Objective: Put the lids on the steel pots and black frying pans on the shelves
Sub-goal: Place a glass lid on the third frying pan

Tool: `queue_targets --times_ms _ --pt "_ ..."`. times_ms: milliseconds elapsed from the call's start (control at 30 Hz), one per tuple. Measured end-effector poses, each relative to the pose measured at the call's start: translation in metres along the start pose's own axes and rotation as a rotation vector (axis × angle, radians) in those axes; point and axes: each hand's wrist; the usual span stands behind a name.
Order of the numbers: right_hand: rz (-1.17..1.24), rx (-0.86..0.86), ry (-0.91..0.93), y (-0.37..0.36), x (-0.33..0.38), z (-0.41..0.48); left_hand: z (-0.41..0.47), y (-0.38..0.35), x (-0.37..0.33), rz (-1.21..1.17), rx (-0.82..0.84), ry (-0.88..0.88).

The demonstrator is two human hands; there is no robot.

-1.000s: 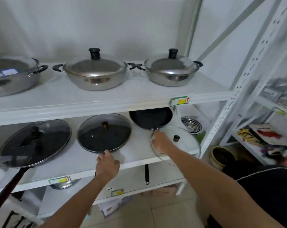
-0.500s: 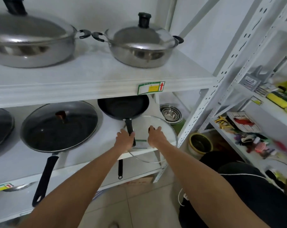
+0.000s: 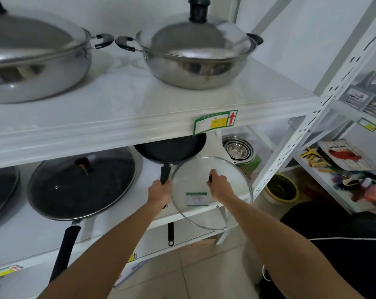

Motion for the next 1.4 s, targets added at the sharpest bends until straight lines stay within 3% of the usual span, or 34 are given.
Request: queue_targets --times_ms 200,467,667,1067,1267,1400 --pt "0.006 -0.022 0.037 0.003 -0.001 -0.031 0.000 0.000 -0.002 0.036 0.035 0.044" --pt "0.109 -0.068 0.001 0.009 -0.016 -0.089 -0.003 0.014 -0.002 0.147 -0.040 0.022" --pt "0.156 -0.091 0.061 0.039 -0.027 -0.106 0.002 0.037 0.008 0.191 0.058 0.010" --pt "0.147 -0.159 0.160 0.102 0.044 -0.049 -0.101 0.000 0.019 0.135 0.160 -0.064" --pt "0.017 -0.223 0.208 0.095 0.081 -0.007 -0.146 -0.036 0.038 0.086 0.192 -0.040" --pt "-0.039 -0.160 0.182 0.075 0.093 0.018 -0.148 -0.048 0.037 0.131 0.204 -0.033"
Point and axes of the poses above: each hand's wrist, its own z-axis towards the middle knuckle, its own y-axis out of the back of the hand, x = y × z, and after that the axes turned 2 degrees about y, right-handed
